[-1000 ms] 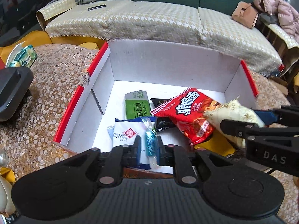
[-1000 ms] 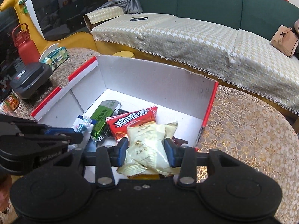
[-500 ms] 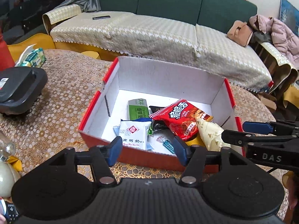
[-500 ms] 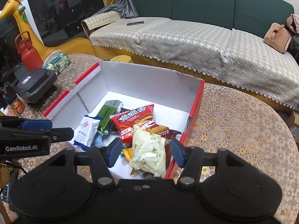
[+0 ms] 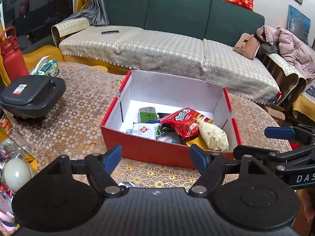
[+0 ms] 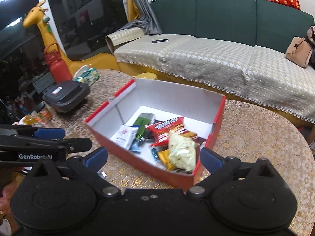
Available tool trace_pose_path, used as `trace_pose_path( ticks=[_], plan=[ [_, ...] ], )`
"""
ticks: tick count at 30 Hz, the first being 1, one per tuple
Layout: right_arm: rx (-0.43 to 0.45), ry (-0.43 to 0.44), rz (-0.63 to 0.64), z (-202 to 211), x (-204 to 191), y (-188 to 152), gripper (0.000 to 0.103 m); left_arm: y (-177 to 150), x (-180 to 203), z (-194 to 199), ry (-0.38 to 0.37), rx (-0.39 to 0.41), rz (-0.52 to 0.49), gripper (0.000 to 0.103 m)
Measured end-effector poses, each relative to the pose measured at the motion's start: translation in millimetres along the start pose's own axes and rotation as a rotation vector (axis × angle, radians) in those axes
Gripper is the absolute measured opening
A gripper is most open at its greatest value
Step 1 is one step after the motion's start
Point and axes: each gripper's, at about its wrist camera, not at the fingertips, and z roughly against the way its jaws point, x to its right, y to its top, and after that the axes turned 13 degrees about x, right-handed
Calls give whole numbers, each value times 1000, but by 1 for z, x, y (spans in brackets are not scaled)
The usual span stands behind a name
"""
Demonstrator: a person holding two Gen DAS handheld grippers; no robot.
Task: Organize snacks
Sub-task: 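Open both tools to drop the candy and bag into the red box, then move both tools back toward the dark candy and yellow lollipop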
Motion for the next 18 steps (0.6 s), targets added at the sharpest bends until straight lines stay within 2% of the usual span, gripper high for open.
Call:
trace_pose_path(
  ticks=[8,14,18],
  plan=[
    [19,57,9,27,-18,-12,103,-19,-9,39,-4,51,-2,84],
    [5,92,51,36,-30,-30,103,-39,-27,54,-25,45,27,86],
    [-34,111,71,34,-37,-45,103,-55,-37,52,-5,17,21,89]
  ],
)
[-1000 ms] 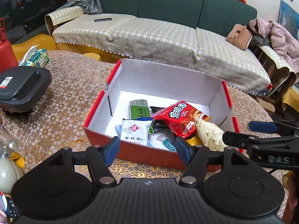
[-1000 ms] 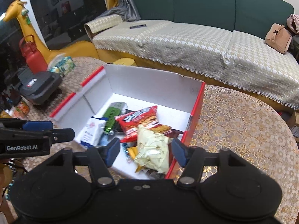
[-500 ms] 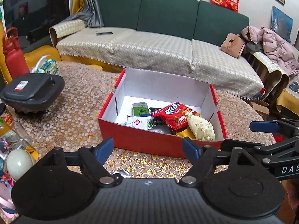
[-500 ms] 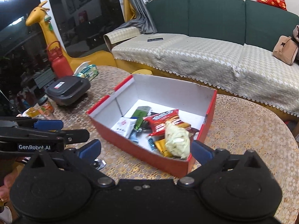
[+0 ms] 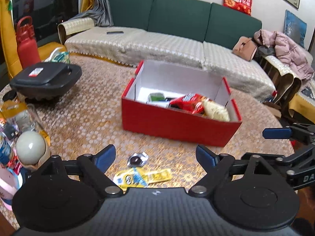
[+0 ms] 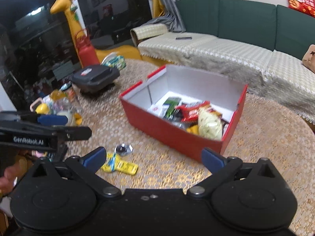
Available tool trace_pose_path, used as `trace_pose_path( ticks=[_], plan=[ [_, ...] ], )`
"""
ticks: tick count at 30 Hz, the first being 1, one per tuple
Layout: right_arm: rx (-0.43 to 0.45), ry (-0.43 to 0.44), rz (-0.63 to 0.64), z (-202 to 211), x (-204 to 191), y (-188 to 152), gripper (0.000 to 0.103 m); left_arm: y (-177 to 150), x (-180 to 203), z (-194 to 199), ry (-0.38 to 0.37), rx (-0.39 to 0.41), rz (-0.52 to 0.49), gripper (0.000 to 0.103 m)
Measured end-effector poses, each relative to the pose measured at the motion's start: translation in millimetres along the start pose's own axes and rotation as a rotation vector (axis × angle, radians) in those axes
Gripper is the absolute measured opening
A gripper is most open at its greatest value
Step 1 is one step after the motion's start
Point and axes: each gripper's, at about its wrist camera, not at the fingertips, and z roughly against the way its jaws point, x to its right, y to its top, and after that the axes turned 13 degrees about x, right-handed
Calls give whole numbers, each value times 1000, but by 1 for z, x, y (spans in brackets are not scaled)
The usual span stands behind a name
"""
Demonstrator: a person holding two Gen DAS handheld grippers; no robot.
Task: Organize snacks
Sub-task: 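Move both tools back toward the dark candy and yellow lollipop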
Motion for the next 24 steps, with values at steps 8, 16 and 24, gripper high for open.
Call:
trace_pose_path(
  ticks=[8,16,24],
  plan=[
    [-69,56,64,-16,-14,-23,103,-18,-16,-36,31,-91,-16,89],
    [-142,82,72,-41,-10,-42,102,-35,-26,-95,49,-181,-76,89],
    [-191,99,54,-66,-2,-52,101,-47,-25,-138,59,-243,-100,79]
  ],
)
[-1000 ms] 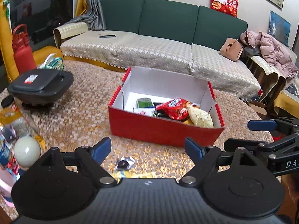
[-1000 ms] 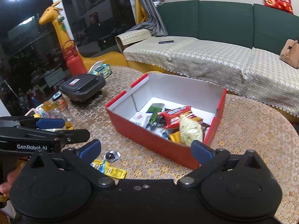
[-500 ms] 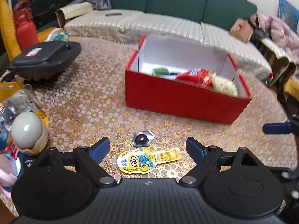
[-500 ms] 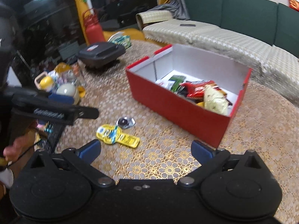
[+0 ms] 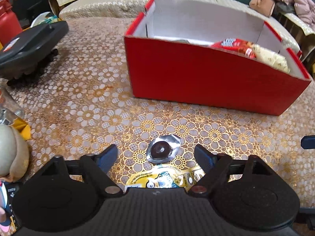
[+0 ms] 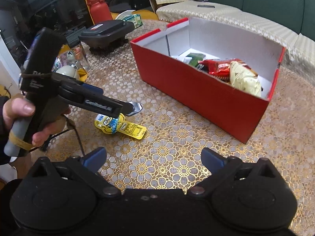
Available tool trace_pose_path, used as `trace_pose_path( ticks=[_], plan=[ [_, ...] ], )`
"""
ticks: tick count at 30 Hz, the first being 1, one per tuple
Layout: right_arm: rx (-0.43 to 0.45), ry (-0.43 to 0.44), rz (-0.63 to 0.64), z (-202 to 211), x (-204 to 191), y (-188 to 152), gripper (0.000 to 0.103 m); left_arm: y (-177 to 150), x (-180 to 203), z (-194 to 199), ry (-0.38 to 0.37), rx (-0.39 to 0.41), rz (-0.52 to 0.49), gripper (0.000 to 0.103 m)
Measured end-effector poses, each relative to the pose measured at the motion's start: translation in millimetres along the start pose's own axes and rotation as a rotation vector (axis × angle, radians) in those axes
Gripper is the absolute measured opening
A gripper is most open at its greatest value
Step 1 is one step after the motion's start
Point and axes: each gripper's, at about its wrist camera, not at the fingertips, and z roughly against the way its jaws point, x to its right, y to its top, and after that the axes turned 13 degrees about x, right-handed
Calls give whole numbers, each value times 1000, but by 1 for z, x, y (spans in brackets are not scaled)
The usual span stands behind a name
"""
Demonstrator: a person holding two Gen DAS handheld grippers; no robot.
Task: Organize snacks
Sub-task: 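Move both tools back toward the dark candy and yellow lollipop, then lower the left tool onto the dark foil candy and close it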
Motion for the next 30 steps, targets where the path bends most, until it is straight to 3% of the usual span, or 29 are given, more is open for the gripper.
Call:
trace_pose_path(
  ticks=[4,9,11,22,25,30],
  plan=[
    [-17,8,8,-9,-1,0,101,-5,4,-14,1,-27,-11,59],
    [-34,17,23,-18,-4,0,100,-8,6,-15,-4,-12,-12,53],
    [-37,24,22,-20,-5,0,100,-8,5,-14,-11,-7,0,40],
    [-51,33,47,-30,-12,3,94,-13,-2,-8,-21,31,50,29],
    [-54,39,61,-34,-15,5,93,-15,-6,-4,-29,37,70,9],
    [-59,46,66,-41,-18,8,93,-16,-11,-4,-33,38,74,10]
  ],
)
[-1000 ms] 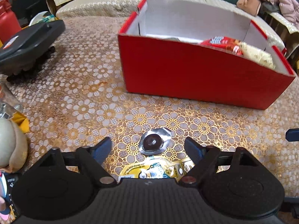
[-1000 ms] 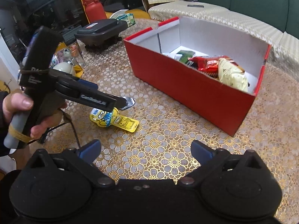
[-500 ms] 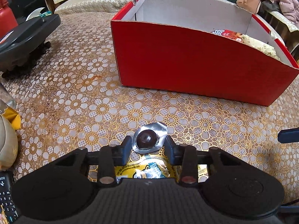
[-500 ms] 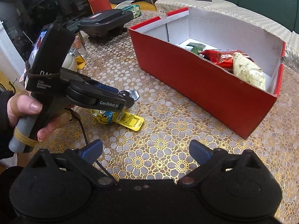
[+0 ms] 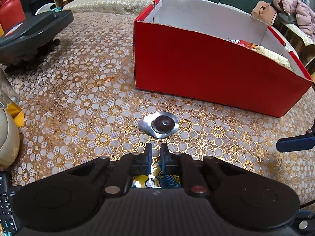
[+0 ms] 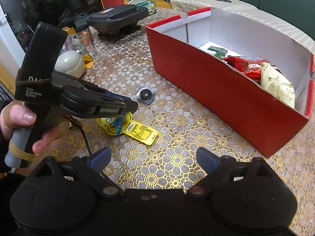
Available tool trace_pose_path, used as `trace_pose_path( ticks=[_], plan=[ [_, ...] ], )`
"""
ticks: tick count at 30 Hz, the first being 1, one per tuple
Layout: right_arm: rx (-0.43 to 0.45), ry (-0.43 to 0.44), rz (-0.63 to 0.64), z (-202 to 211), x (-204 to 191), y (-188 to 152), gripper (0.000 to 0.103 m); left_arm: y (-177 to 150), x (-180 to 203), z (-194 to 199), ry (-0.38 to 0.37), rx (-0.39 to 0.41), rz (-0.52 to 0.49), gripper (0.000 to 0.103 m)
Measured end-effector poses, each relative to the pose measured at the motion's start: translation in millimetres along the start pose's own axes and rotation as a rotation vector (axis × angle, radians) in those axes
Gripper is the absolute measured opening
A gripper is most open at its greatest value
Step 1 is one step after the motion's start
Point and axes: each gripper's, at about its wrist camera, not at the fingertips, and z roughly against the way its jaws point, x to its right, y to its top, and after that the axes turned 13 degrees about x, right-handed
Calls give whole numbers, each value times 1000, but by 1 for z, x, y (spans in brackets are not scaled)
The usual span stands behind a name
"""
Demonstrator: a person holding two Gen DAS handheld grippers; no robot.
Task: Organize snacks
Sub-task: 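Lower the left tool onto the dark foil candy and close it, then grasp the yellow Minion lollipop with the right tool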
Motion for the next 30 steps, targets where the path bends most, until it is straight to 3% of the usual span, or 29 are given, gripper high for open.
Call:
trace_pose_path(
  ticks=[4,6,10,11,21,24,26,30],
  plan=[
    [-2,6,-4,-2,0,0,93,3,0,4,-1,21,-6,10],
    [-3,4,-10,-3,2,-1,93,5,1,3,-19,23,-7,16],
    [-5,7,-22,-2,4,-4,93,10,5,1,-16,53,-36,65],
    [-4,7,-25,-1,5,-4,93,11,7,0,-14,64,-53,66],
    [-4,6,-45,-2,9,-7,93,19,9,-28,14,17,-119,64],
    [-5,5,-48,-3,10,-7,93,18,9,-30,3,16,-106,55],
    [-6,6,-51,-4,10,-7,93,18,8,-30,-6,22,-97,39],
    [-11,2,-49,-5,10,-8,93,17,8,-28,-5,35,-99,35]
  ],
)
